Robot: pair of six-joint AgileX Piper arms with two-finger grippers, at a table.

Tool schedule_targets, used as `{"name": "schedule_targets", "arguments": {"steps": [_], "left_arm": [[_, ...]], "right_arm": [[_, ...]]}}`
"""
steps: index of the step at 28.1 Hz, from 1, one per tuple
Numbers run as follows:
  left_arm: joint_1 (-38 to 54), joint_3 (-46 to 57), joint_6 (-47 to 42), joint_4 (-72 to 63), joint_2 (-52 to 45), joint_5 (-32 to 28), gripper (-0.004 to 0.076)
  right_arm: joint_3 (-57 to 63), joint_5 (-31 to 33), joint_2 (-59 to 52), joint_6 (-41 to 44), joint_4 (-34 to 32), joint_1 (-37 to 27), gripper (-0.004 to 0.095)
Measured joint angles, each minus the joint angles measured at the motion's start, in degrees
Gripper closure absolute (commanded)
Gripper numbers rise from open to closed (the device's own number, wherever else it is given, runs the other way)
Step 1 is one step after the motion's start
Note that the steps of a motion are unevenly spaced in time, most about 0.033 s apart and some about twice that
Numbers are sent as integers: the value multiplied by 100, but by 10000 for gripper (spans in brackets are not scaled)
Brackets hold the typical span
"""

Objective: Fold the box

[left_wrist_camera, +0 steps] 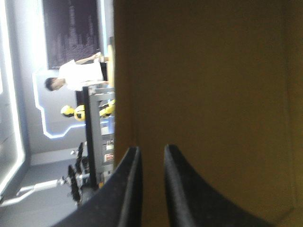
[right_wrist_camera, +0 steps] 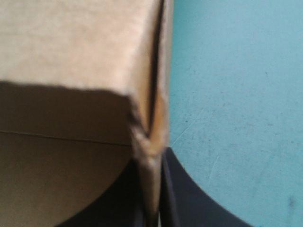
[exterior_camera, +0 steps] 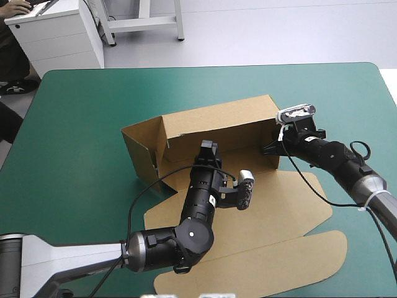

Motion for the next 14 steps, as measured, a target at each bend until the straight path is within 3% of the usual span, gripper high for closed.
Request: {"name": "schedule_targets", "arguments": {"steps": [4, 7, 11, 14], "left_arm": [[6, -163, 1374, -1619, -110, -574, 710], [120, -633, 3286, -3797, -183, -554, 710], [759, -1526, 5277, -6771, -195, 404, 711], [1850, -2530, 5967, -8278, -195, 1180, 711]], "right_arm": [[0, -5, 0, -6, 0, 0, 925], [0, -5, 0, -11, 0, 0, 927], [0, 2, 0, -23, 0, 0, 927], [-5, 27, 0, -23, 0, 0, 927]]}}
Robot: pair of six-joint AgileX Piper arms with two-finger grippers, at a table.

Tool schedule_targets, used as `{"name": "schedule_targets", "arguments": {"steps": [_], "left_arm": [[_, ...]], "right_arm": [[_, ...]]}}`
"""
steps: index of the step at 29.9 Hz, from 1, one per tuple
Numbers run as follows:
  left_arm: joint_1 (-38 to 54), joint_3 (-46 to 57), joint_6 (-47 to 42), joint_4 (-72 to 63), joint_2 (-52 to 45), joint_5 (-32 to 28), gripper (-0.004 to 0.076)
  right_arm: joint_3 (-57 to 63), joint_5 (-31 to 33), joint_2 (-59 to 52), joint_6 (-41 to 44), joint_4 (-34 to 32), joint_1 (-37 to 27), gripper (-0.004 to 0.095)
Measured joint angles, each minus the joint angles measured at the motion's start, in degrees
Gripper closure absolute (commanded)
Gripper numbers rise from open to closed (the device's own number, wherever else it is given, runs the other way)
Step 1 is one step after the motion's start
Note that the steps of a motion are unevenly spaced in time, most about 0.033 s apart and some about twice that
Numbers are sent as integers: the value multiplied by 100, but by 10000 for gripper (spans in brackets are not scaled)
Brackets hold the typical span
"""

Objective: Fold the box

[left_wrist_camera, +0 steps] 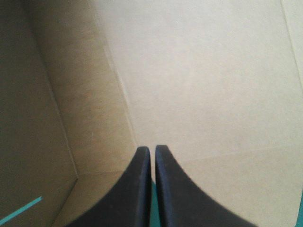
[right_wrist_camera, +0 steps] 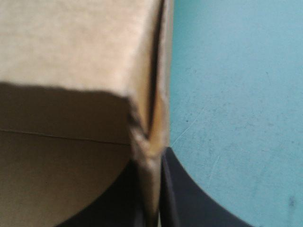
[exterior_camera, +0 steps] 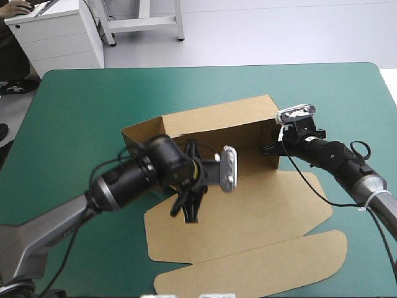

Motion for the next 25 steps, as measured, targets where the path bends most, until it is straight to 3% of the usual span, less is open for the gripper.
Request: {"name": "schedule_targets", "arguments": {"steps": [6, 9, 13, 20, 25], "left_arm": [[2471, -1080, 126, -2200, 0, -94, 711], [4000, -1201, -83, -3635, -2, -365, 711], [5629, -1099, -518, -4548, -7, -443, 711], [7713, 87, -1062, -4875, -52, -501, 711], [8716, 1715, -1145, -5832, -107, -1217, 711]], "right_arm": [[-1, 19, 0, 0, 0, 0, 927], [-12, 43, 0, 0, 0, 0, 927], [-18, 57, 8, 0, 0, 0, 927], [-25, 72, 13, -6, 0, 0, 927], [-25, 94, 13, -12, 0, 0, 927]]}}
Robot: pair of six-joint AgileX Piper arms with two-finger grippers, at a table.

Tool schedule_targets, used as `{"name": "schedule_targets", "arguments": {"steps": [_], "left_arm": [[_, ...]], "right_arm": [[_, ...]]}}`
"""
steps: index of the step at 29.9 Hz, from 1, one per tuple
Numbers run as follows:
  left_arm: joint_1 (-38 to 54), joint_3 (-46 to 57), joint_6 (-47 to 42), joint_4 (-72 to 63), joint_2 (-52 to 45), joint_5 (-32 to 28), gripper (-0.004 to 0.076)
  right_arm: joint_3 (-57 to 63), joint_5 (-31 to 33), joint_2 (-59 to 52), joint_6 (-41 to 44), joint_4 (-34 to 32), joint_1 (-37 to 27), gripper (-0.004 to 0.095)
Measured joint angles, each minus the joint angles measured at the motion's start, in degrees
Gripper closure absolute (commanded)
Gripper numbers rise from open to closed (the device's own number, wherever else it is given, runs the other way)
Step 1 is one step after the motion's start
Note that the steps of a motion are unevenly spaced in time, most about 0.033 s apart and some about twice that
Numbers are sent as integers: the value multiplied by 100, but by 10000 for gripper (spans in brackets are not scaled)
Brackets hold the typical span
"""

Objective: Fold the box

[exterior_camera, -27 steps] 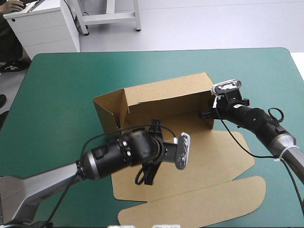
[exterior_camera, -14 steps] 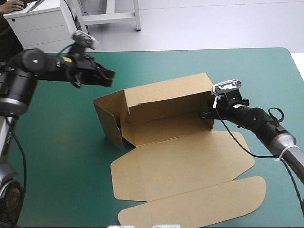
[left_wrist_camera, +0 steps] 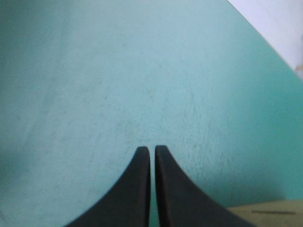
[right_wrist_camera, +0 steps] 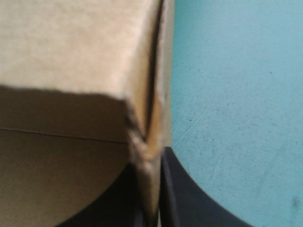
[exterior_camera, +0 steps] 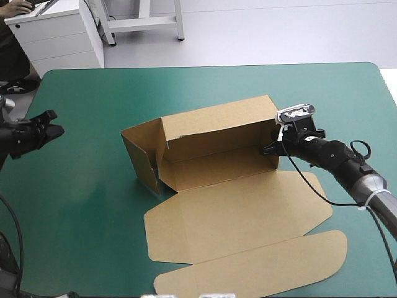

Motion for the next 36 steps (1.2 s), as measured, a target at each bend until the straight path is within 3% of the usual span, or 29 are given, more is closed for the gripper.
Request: {"name": "schedule_targets", "arguments": {"steps": [8, 15, 25, 33, 36], "left_arm": [[476, 1881, 488, -1118, -36, -907, 711], [482, 2133, 861, -1383, -57, -1084, 711], [482, 2133, 890, -1584, -90, -1098, 711], [482, 2133, 891, -1584, -90, -1120, 711], [482, 2133, 882, -1613, -93, -1083, 714]], "right_arm": [[-4, 21, 0, 20, 0, 0, 926], [-122, 320, 0, 702, -156, -48, 925], [-2228, 3267, 49, 4059, -2870, -351, 920], [-3403, 5447, 43, 4766, -3068, -369, 921], [-3410, 5820, 59, 4880, -3068, -369, 920]]}}
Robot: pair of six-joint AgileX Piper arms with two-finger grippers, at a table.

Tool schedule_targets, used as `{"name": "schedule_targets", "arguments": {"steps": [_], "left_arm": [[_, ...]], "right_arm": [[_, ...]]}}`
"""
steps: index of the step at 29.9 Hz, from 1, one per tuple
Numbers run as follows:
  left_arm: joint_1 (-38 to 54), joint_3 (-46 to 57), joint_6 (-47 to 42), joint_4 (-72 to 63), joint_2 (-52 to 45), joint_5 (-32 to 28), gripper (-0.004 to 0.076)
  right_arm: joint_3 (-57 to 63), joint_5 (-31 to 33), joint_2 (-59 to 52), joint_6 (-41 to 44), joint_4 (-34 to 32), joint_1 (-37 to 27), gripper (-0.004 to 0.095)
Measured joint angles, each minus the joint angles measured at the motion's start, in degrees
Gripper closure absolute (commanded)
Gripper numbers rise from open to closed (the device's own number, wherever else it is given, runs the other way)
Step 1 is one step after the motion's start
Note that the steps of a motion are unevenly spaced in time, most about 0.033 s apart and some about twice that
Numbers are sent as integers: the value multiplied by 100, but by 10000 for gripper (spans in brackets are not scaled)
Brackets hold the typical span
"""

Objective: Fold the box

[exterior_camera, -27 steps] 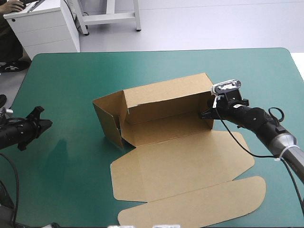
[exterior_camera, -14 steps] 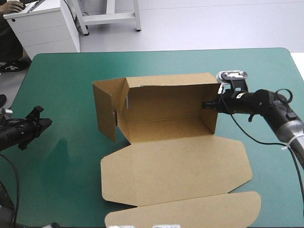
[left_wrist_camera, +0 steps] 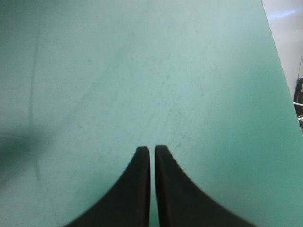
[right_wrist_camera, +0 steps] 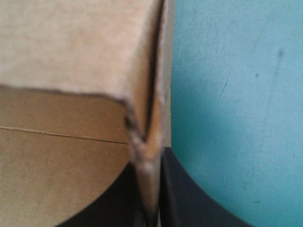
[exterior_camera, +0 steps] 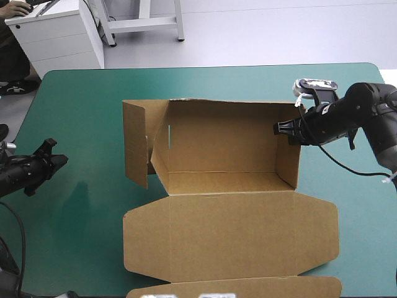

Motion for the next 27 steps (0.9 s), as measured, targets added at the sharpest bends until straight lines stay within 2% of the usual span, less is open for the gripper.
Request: {"name": "schedule_targets", "arguments": {"steps": [8, 15, 27], "left_arm": [[4, 0, -19, -132, 0, 122, 727], [4, 0, -389, -219, 0, 177, 727], [4, 4, -417, -360, 0, 177, 728]], "right_arm": [[36, 0, 519, 67, 242, 0, 920], [194, -48, 1210, 37, 243, 0, 920], [-179, -465, 1992, -514, 173, 0, 920]]}}
